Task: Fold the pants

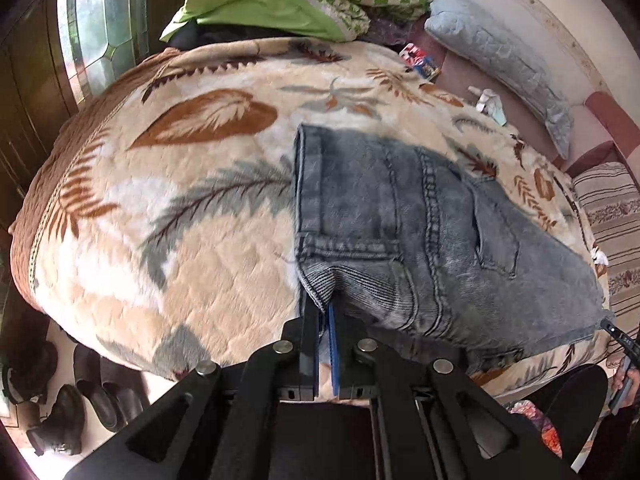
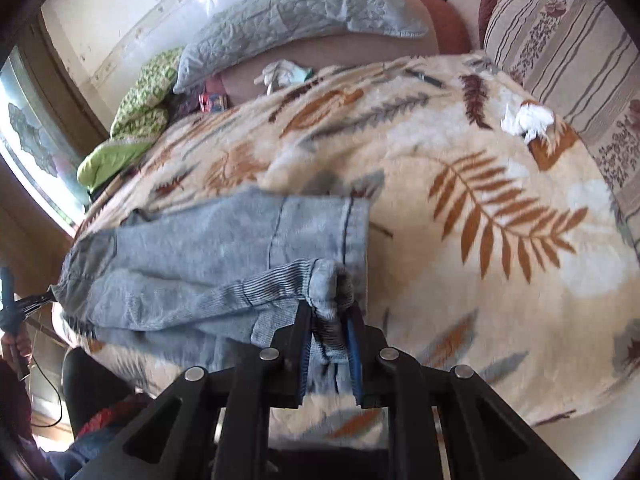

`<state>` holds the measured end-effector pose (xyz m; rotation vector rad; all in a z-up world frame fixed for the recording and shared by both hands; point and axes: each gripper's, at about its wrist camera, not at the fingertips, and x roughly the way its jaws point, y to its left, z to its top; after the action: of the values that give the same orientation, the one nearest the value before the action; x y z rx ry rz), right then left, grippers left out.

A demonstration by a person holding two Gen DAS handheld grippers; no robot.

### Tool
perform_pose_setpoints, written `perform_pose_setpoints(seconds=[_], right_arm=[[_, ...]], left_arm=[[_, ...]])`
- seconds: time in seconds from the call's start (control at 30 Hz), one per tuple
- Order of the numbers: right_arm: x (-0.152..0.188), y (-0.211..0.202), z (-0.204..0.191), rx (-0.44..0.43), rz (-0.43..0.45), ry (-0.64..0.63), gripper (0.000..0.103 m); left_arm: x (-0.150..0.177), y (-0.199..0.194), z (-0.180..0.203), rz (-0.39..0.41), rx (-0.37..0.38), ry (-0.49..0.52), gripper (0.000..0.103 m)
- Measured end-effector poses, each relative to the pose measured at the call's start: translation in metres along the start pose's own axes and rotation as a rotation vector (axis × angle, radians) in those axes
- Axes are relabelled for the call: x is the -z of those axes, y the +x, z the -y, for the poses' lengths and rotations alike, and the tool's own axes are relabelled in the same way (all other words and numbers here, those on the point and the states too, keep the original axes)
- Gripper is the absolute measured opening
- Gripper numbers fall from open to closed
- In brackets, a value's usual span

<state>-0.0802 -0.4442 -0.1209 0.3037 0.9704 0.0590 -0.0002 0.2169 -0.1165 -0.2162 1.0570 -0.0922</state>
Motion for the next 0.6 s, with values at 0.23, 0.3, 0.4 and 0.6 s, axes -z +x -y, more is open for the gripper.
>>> perform_pose_setpoints(seconds=[0.23,0.3,0.4,0.6], right_arm=[[0.014,-0.033,0.013,-0.036,0.012,-0.020,0.018],[0.005,-0.046,0.017,-0.077,0.075,0.029,0.018],[-0.008,-0.060,0.030,-0.128,0.169,0.135,0.036],[-0.039,-0.029,0.040,-0.174,0.166,0.330,0.078]], left_arm=[[0.008,-0.008,-0.031,0.002,-0.139,-0.073,0.008],[0.004,-0.024,-0.034,0.061,-0.165,-0.090,0.008],[-0.004,-0.044,-0.018,0.133,-0.169,-0.037,0.008],[-0.019,-0.045,0.080,0.219,-0.035,0.174,0.012]])
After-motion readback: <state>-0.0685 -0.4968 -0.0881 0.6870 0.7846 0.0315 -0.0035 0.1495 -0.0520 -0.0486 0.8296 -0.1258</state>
